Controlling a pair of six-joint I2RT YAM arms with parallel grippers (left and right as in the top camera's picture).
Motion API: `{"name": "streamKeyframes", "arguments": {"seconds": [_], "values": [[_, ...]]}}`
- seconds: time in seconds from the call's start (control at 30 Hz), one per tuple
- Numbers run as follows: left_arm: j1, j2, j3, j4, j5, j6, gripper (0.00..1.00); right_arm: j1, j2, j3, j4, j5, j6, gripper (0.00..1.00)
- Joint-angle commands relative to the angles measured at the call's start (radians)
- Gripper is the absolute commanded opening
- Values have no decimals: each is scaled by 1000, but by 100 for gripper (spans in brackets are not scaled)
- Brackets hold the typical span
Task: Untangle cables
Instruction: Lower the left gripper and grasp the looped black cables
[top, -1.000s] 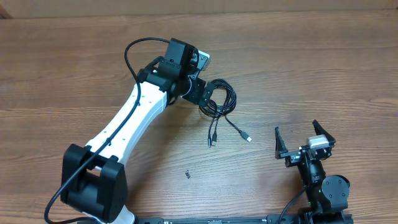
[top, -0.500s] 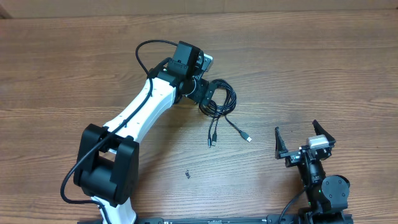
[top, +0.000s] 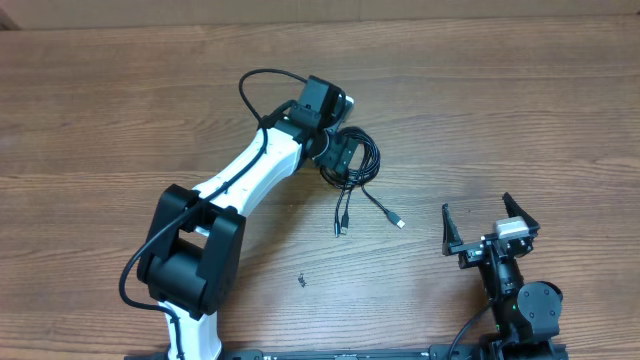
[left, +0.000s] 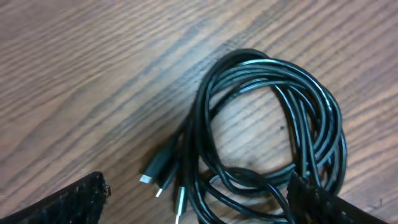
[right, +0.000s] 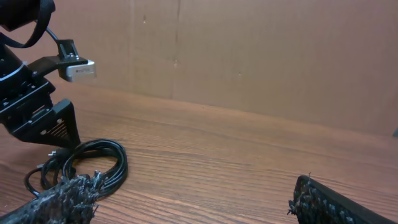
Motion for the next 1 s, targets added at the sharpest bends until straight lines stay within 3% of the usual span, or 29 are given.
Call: {"name": "streamKeyframes", "arguments": {"seconds": [0.0, 0.53, 0.73, 0.87, 0.97], "values": [[-1, 27, 19, 11, -29, -28, 95, -5, -8, -10, 7, 5, -1, 100], [-10, 88, 19, 80, -24, -15, 100, -5, -8, -10, 7, 6, -1, 100], [-14, 138, 19, 150, -21, 128, 100, -5, -8, -10, 7, 5, -1, 100], [-14, 138, 19, 161, -21, 158, 100, -5, -8, -10, 7, 5, -1, 100], [-14, 138, 19, 160, -21, 163, 94, -5, -8, -10, 7, 5, -1, 100]]}}
